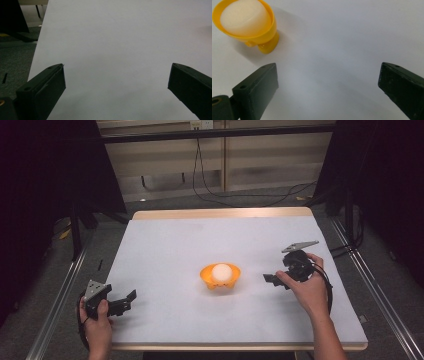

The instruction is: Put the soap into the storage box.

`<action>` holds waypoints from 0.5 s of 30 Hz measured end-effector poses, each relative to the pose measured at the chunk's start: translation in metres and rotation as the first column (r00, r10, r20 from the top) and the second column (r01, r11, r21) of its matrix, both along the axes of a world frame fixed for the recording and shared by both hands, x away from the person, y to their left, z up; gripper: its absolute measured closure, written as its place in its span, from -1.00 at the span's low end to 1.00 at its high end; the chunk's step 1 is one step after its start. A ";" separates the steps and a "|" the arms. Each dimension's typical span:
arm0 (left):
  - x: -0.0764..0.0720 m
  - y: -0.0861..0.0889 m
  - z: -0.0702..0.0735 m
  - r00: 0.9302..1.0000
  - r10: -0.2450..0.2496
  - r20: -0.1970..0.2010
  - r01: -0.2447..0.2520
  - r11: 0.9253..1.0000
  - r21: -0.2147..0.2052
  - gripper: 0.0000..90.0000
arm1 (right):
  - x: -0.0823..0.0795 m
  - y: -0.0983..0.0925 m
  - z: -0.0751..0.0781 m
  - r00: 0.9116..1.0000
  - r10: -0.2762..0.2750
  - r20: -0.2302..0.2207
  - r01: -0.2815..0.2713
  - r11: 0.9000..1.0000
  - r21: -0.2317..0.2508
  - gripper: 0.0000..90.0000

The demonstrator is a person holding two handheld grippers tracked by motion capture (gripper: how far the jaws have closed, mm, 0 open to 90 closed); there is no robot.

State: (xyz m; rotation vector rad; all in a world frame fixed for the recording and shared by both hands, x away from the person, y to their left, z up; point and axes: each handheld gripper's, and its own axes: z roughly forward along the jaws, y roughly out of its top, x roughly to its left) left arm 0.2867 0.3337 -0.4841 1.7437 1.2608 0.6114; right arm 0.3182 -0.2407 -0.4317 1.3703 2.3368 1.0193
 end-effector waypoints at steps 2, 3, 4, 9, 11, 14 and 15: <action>0.000 0.000 0.000 1.000 -0.001 0.000 0.001 1.000 0.001 -0.98 | -0.003 -0.005 -0.002 1.000 -0.012 -0.004 0.012 1.000 -0.002 -0.94; 0.000 0.000 0.000 1.000 -0.002 -0.001 0.002 1.000 -0.001 -0.98 | -0.004 -0.008 -0.003 1.000 -0.016 -0.005 0.016 1.000 0.000 -0.94; 0.000 0.000 0.000 1.000 -0.002 0.000 0.002 1.000 -0.001 -0.98 | -0.005 -0.010 -0.004 1.000 -0.016 -0.004 0.016 1.000 -0.003 -0.94; 0.000 0.000 0.000 1.000 -0.001 0.000 0.001 1.000 -0.001 -0.98 | -0.012 -0.021 -0.010 1.000 -0.028 -0.002 0.028 1.000 -0.006 -0.96; 0.000 0.000 0.000 1.000 -0.001 0.000 0.001 1.000 0.000 -0.98 | -0.014 -0.025 -0.012 0.999 -0.040 -0.004 0.040 0.999 -0.007 -0.96; 0.000 0.000 0.000 1.000 -0.001 0.001 0.001 1.000 0.000 -0.97 | -0.018 -0.031 -0.015 0.999 -0.049 -0.006 0.049 0.999 -0.010 -0.96; 0.000 0.000 0.000 1.000 -0.002 0.001 0.002 1.000 0.000 -0.97 | -0.019 -0.033 -0.016 0.998 -0.055 -0.007 0.055 0.998 -0.012 -0.96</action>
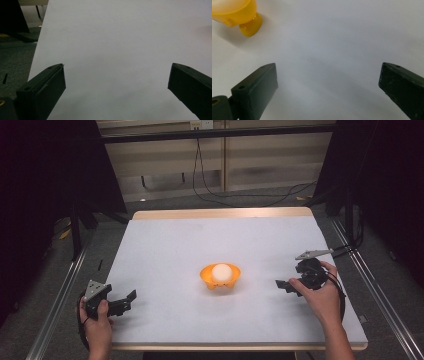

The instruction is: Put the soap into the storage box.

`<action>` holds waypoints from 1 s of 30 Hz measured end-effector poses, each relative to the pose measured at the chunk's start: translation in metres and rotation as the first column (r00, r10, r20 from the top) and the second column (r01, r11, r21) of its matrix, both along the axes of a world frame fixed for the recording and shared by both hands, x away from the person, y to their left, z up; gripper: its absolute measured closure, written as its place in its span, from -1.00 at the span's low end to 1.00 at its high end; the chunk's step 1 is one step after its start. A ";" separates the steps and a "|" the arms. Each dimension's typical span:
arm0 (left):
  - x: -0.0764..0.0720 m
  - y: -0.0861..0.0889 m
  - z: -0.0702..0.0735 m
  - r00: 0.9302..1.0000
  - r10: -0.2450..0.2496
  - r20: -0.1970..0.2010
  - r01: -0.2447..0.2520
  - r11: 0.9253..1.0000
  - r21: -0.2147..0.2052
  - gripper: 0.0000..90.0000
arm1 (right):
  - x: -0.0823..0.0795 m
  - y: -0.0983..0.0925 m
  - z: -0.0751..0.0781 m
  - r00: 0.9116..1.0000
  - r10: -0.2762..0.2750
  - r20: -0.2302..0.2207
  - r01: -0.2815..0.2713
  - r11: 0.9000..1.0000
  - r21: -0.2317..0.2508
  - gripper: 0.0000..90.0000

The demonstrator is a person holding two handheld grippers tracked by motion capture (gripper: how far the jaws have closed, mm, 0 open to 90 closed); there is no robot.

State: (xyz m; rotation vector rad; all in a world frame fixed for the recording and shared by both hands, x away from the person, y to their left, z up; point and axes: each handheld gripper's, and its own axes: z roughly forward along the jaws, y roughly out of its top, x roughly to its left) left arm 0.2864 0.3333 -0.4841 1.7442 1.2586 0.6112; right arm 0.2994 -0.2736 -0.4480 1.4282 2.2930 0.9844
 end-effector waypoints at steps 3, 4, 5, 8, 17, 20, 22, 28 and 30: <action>0.000 0.000 0.000 1.000 0.000 0.001 0.000 1.000 0.003 -0.97 | -0.003 -0.005 -0.003 1.000 -0.008 -0.003 0.008 1.000 0.003 -0.95; 0.000 0.000 0.000 1.000 0.000 0.001 0.000 1.000 0.003 -0.97 | -0.004 -0.006 -0.004 1.000 -0.013 -0.002 0.013 1.000 0.004 -0.95; 0.000 0.000 0.000 1.000 0.000 0.001 0.000 1.000 0.003 -0.97 | -0.005 -0.008 -0.005 1.000 -0.011 0.000 0.011 1.000 0.004 -0.95; 0.000 0.000 0.000 1.000 0.000 0.002 0.000 1.000 0.004 -0.97 | -0.009 -0.012 -0.009 1.000 -0.023 0.001 0.023 1.000 0.003 -0.95; 0.000 0.000 0.000 1.000 -0.001 0.007 0.001 1.000 0.011 -0.97 | -0.020 -0.027 -0.017 0.998 -0.055 0.001 0.055 0.998 0.014 -0.95; 0.000 -0.001 0.000 1.000 -0.001 0.005 0.001 1.000 0.008 -0.97 | -0.024 -0.033 -0.019 0.997 -0.072 0.003 0.072 0.997 0.019 -0.96; 0.000 -0.001 0.000 1.000 -0.001 0.005 0.001 1.000 0.008 -0.97 | -0.027 -0.037 -0.021 0.997 -0.080 0.005 0.080 0.996 0.030 -0.96; 0.000 -0.001 0.000 1.000 0.000 0.006 0.000 1.000 0.007 -0.97 | -0.035 -0.046 -0.026 0.995 -0.097 0.026 0.096 0.995 0.040 -0.97; 0.000 -0.001 0.000 1.000 -0.001 0.008 0.001 1.000 0.010 -0.97 | -0.038 -0.050 -0.027 0.994 -0.109 0.029 0.107 0.993 0.053 -0.97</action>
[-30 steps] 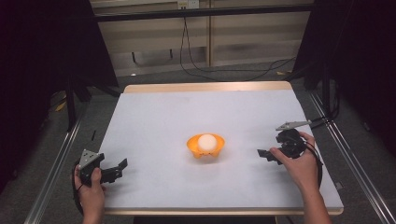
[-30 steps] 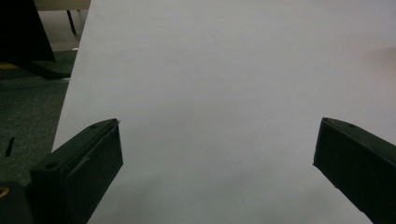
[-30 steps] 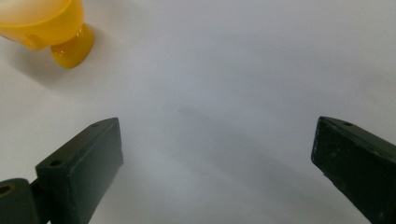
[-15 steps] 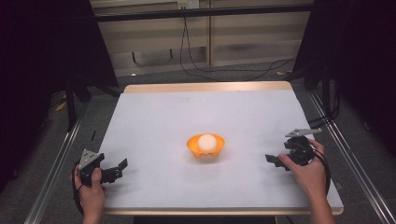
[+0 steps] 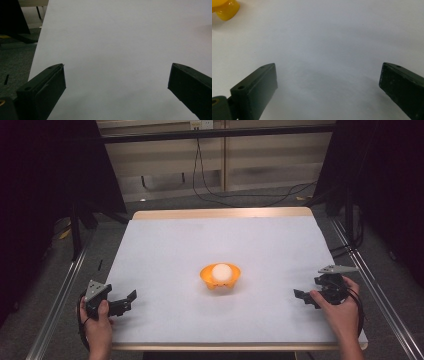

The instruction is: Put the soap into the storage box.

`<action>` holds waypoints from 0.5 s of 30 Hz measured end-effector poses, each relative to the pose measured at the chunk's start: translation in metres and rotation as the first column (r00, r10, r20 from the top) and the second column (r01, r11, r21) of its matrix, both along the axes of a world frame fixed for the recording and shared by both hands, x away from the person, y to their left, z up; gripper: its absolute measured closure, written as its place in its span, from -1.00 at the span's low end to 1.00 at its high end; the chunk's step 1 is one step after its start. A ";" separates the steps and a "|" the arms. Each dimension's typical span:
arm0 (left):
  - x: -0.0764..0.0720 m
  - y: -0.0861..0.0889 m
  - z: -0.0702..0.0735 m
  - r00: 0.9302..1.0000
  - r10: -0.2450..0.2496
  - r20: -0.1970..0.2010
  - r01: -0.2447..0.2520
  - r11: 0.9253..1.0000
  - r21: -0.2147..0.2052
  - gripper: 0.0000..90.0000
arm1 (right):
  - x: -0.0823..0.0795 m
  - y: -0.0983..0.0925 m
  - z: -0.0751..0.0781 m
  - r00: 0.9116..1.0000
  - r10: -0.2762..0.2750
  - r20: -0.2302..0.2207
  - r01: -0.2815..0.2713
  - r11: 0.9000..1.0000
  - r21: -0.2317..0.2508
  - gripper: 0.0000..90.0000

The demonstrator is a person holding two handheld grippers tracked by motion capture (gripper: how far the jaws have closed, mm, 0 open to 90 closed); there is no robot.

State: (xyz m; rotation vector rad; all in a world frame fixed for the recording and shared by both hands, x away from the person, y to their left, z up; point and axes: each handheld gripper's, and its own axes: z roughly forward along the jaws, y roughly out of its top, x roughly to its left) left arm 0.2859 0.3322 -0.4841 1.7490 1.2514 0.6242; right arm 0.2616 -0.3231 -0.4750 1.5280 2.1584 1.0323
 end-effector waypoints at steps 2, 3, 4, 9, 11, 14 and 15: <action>0.000 0.000 0.000 1.000 0.003 0.000 -0.003 1.000 0.003 -0.97 | -0.003 -0.003 -0.001 1.000 -0.004 0.012 0.004 1.000 0.001 -0.97; 0.000 0.000 0.000 1.000 0.001 0.000 -0.001 1.000 0.004 -0.97 | -0.004 -0.005 -0.001 1.000 -0.010 0.017 0.010 1.000 0.004 -0.97; 0.000 0.000 0.000 1.000 0.002 0.000 -0.002 1.000 0.005 -0.97 | -0.005 -0.006 -0.001 1.000 -0.015 0.020 0.015 1.000 0.009 -0.97; 0.000 0.000 0.000 1.000 0.001 0.001 -0.001 1.000 0.004 -0.97 | -0.012 -0.014 -0.004 0.999 -0.025 0.032 0.025 1.000 0.016 -0.98; 0.000 0.000 0.000 1.000 0.001 0.001 -0.001 1.000 0.004 -0.97 | -0.015 -0.017 -0.004 0.999 -0.032 0.039 0.031 0.999 0.020 -0.98; 0.000 0.000 0.000 1.000 -0.002 0.001 0.002 1.000 0.003 -0.97 | -0.019 -0.021 -0.005 0.998 -0.043 0.048 0.041 0.999 0.028 -1.00; 0.000 0.000 0.000 1.000 -0.001 0.001 0.001 1.000 0.003 -0.97 | -0.021 -0.023 -0.005 0.997 -0.049 0.061 0.047 0.998 0.028 -1.00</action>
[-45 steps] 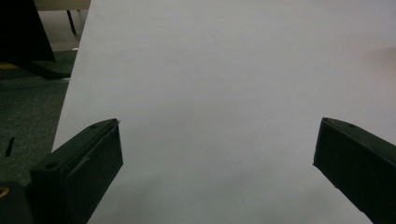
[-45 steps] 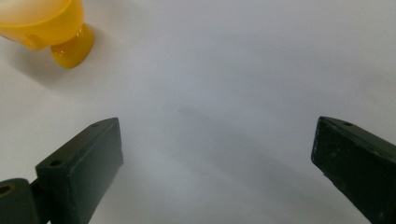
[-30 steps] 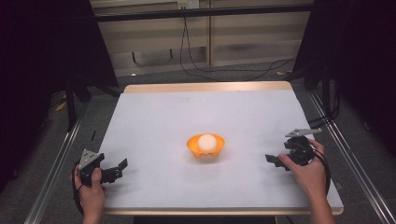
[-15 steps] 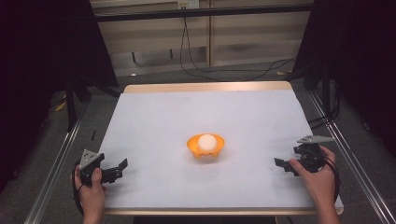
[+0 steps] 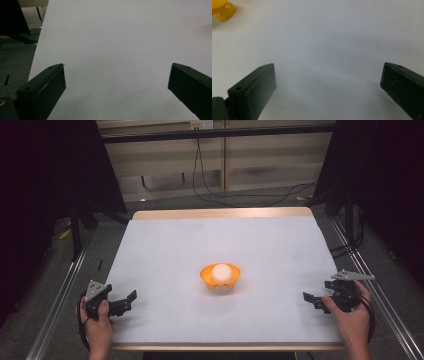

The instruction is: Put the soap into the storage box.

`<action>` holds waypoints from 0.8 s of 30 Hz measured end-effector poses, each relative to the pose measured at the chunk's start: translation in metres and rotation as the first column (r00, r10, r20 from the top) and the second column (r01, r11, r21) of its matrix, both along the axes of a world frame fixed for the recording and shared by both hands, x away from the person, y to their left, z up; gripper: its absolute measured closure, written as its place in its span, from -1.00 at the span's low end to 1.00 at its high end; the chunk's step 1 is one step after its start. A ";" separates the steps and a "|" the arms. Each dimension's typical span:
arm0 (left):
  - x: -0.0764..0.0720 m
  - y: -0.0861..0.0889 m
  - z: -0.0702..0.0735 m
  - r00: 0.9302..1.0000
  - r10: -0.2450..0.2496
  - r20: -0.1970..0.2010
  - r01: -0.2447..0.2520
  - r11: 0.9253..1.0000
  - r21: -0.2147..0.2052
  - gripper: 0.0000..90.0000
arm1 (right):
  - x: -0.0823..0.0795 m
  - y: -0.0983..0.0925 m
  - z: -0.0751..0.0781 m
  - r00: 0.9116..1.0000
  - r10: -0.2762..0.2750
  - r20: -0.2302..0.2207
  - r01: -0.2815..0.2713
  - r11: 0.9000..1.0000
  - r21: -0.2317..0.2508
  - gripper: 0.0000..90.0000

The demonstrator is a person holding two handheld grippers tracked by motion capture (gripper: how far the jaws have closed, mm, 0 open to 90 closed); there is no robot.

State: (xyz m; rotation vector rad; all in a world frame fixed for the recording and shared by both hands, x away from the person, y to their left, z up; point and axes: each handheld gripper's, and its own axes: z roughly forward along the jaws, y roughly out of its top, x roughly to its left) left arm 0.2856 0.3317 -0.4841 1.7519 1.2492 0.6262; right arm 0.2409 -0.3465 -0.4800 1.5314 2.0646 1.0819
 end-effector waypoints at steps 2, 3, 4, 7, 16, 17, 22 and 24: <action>0.000 0.000 0.000 1.000 -0.001 0.000 0.001 1.000 0.000 -0.97 | -0.003 -0.003 0.000 1.000 -0.004 0.007 0.004 1.000 0.012 -1.00; 0.000 0.000 0.000 1.000 -0.001 0.000 0.001 1.000 0.000 -0.97 | -0.005 -0.005 0.000 1.000 -0.009 0.017 0.008 1.000 0.014 -1.00; 0.000 0.000 0.000 1.000 -0.001 0.000 0.001 1.000 0.000 -0.97 | -0.006 -0.006 0.000 1.000 -0.012 0.024 0.012 1.000 0.012 -1.00; 0.000 0.000 0.000 1.000 -0.001 0.000 0.001 1.000 0.000 -0.97 | -0.011 -0.011 0.000 0.999 -0.026 0.042 0.025 1.000 0.019 -1.00; 0.000 0.000 0.000 1.000 -0.002 0.002 0.002 1.000 0.007 -0.97 | -0.026 -0.027 0.001 0.995 -0.075 0.071 0.073 0.997 0.041 -1.00; 0.000 0.000 0.000 1.000 -0.001 0.003 0.001 1.000 0.007 -0.97 | -0.028 -0.029 0.001 0.994 -0.076 0.074 0.073 0.996 0.041 -1.00; 0.000 -0.001 0.000 1.000 0.000 0.002 0.000 1.000 0.002 -0.97 | -0.037 -0.035 0.000 0.991 -0.093 0.096 0.086 0.994 0.074 -1.00; -0.001 -0.001 0.000 1.000 0.001 0.003 -0.001 1.000 0.001 -0.97 | -0.040 -0.036 0.000 0.990 -0.099 0.105 0.091 0.993 0.078 -1.00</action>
